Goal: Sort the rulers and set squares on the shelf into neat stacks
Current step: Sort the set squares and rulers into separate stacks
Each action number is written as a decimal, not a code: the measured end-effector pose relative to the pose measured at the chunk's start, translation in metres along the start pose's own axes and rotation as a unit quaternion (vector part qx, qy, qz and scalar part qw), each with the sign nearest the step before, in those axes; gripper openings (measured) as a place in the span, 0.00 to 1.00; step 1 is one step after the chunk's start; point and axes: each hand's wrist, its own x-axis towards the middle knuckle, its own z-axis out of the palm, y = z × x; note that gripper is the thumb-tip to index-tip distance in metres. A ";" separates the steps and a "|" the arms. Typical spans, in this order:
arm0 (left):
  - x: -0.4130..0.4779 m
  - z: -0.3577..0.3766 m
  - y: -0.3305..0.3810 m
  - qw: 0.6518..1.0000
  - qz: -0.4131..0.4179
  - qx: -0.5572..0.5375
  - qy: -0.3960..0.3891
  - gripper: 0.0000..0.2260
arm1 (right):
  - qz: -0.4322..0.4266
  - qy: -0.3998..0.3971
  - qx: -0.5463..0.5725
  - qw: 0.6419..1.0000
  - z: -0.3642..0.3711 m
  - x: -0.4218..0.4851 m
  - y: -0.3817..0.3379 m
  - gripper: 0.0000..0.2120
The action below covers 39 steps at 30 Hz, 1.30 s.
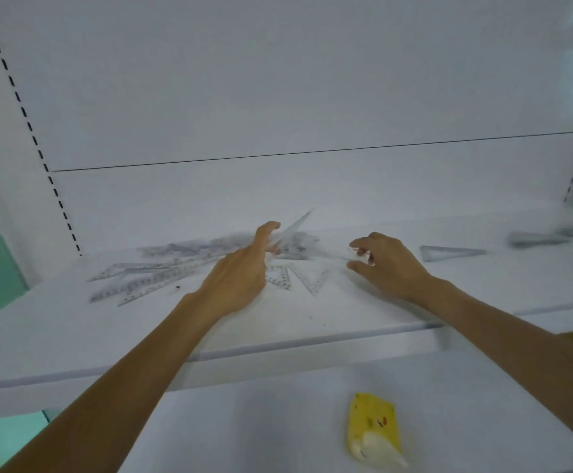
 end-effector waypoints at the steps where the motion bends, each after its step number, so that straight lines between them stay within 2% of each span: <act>1: 0.009 0.009 0.011 0.999 0.002 -0.034 0.005 0.28 | 0.004 0.001 -0.005 1.000 -0.009 -0.004 0.013 0.19; 4: 0.038 0.037 0.053 0.984 -0.023 -0.177 0.024 0.18 | 0.021 -0.002 -0.030 0.999 -0.038 -0.019 0.054 0.19; 8: 0.071 0.076 0.110 0.964 -0.044 -0.264 0.006 0.17 | 0.055 0.010 -0.053 0.997 -0.074 -0.042 0.112 0.19; 13: 0.108 0.119 0.179 0.973 -0.015 -0.230 -0.032 0.19 | 0.113 0.025 -0.064 0.991 -0.114 -0.074 0.182 0.18; 19: 0.142 0.164 0.251 0.985 0.035 -0.162 -0.042 0.19 | 0.172 0.066 -0.066 0.981 -0.156 -0.102 0.256 0.17; 28: 0.195 0.205 0.286 0.987 0.104 -0.092 -0.078 0.18 | 0.232 0.065 -0.099 0.965 -0.166 -0.096 0.327 0.16; 34: 0.224 0.200 0.303 0.985 0.141 -0.063 -0.076 0.17 | 0.180 0.060 -0.125 0.974 -0.178 -0.079 0.350 0.17; 39: 0.243 0.205 0.312 0.988 0.129 -0.049 -0.070 0.18 | 0.137 0.087 -0.106 0.981 -0.191 -0.065 0.380 0.17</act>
